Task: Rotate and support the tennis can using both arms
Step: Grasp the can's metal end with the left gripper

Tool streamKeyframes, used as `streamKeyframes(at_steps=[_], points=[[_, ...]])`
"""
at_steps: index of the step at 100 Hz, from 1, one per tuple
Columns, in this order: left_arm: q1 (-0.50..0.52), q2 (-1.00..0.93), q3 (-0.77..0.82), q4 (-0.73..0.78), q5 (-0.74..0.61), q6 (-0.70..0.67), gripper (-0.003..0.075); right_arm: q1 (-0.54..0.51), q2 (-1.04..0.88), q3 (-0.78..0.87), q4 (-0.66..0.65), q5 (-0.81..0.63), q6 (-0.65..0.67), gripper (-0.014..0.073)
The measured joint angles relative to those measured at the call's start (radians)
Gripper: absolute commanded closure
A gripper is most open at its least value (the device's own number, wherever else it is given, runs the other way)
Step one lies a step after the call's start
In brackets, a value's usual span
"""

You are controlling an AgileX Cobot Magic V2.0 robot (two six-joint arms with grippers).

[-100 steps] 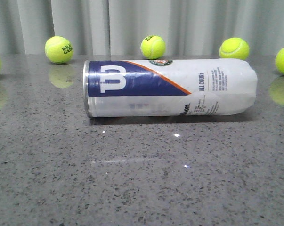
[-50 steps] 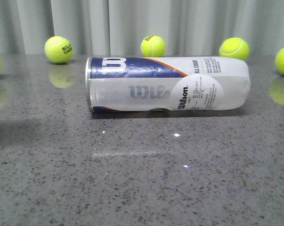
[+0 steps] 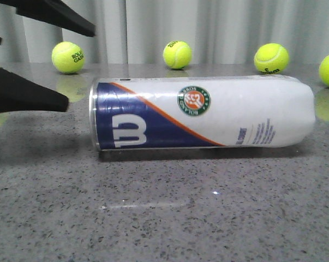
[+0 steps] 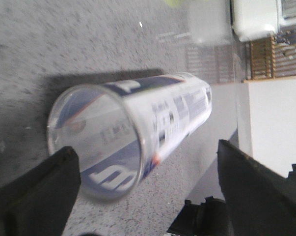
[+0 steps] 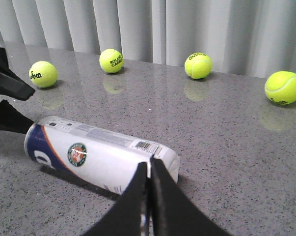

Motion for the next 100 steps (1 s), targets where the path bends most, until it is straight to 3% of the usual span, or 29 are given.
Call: streamKeyframes(at_steps=[9,19,38,55,100], points=[[-0.051,0.055,0.0,-0.067,-0.004,0.041,0.0189,0.0,0.0,0.0,0.0,0.0,0.0,0.0652],[-0.096,0.111,-0.002,-0.13,0.001,0.068,0.027,0.0,0.0,0.0,0.0,0.0,0.0,0.0652],[-0.136,0.174,-0.002,-0.192,0.047,0.099,0.0544,0.0,0.0,0.0,0.0,0.0,0.0,0.0652],[-0.137,0.178,-0.002,-0.228,0.077,0.106,0.074,0.0,0.0,0.0,0.0,0.0,0.0,0.0652],[-0.141,0.14,-0.007,-0.345,0.123,0.237,0.0739,0.0,0.0,0.0,0.0,0.0,0.0,0.0652]])
